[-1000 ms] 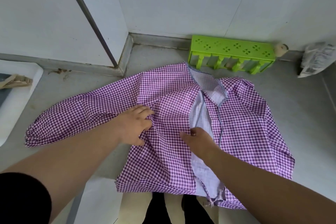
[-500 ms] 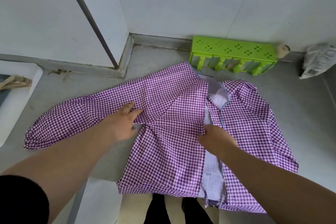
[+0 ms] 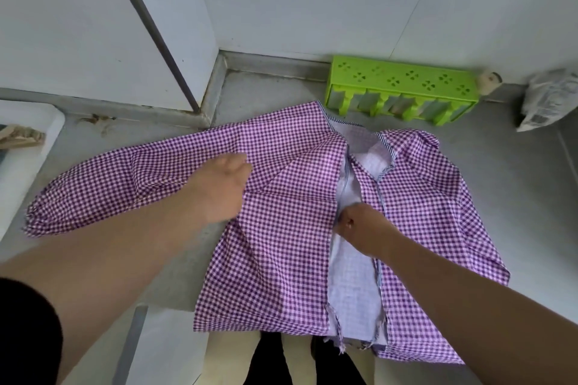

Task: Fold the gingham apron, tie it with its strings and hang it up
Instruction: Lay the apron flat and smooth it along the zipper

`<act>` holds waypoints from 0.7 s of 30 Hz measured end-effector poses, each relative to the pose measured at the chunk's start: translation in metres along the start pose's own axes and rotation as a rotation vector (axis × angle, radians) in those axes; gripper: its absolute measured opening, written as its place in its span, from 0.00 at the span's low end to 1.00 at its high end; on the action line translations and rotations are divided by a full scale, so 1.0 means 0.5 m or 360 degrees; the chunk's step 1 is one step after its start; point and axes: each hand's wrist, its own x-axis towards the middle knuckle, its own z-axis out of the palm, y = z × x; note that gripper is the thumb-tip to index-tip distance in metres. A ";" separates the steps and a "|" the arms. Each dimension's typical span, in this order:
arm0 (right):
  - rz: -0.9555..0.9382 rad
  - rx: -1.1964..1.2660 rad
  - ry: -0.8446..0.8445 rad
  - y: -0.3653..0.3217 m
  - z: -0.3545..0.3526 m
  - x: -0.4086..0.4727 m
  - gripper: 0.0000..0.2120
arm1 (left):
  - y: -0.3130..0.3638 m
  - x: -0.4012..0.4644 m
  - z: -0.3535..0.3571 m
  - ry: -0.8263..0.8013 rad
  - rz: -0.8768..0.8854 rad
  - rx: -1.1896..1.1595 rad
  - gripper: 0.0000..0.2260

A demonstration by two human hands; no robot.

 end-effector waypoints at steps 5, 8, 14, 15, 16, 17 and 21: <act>-0.0163 -0.0136 0.0099 -0.003 -0.035 -0.013 0.09 | 0.150 -0.018 0.027 -0.0221 0.0609 0.0158 0.40; -0.0524 -0.0606 -0.0074 0.011 -0.047 -0.083 0.14 | 0.182 -0.004 0.049 -0.0386 0.0483 0.0303 0.55; -0.0930 -0.1253 -0.0741 0.078 -0.026 -0.185 0.36 | 0.225 0.013 0.052 -0.0497 0.0400 0.0461 0.66; -0.1015 -0.1292 -0.0711 0.083 -0.022 -0.188 0.33 | 0.228 0.015 0.051 -0.0503 0.0397 0.0455 0.66; -0.1109 -0.1337 -0.0660 0.085 -0.020 -0.190 0.29 | 0.229 0.016 0.051 -0.0506 0.0395 0.0449 0.66; -0.1179 -0.1392 -0.0627 0.088 -0.017 -0.191 0.26 | 0.231 0.017 0.051 -0.0509 0.0390 0.0446 0.66; -0.1181 -0.1356 -0.0543 0.094 -0.017 -0.197 0.19 | 0.240 0.018 0.048 -0.0526 0.0360 0.0449 0.66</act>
